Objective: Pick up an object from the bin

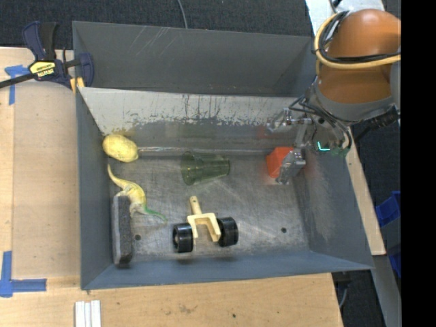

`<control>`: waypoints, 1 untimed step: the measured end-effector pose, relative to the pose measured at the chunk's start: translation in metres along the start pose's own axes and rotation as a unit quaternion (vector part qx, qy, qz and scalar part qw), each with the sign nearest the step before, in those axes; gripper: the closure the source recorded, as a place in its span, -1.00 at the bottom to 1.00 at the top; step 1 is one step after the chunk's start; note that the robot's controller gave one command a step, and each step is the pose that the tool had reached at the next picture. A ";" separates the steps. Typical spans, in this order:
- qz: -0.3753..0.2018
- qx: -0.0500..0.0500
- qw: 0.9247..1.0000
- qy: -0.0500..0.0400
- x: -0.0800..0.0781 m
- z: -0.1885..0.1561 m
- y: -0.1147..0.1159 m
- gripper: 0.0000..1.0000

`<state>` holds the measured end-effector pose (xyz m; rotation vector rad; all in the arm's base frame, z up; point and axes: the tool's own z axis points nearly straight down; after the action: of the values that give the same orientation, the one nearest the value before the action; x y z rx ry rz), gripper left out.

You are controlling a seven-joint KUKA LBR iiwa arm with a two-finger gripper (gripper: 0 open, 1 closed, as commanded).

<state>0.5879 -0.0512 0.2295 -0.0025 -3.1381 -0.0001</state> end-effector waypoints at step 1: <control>-0.001 0.000 1.000 -0.004 -0.001 -0.004 0.000 -1.00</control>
Offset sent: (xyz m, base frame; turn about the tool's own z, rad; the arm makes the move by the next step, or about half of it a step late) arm 0.0348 -0.0170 -0.0841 0.1992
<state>0.5894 -0.0512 0.2335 -0.0009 -3.1457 0.0010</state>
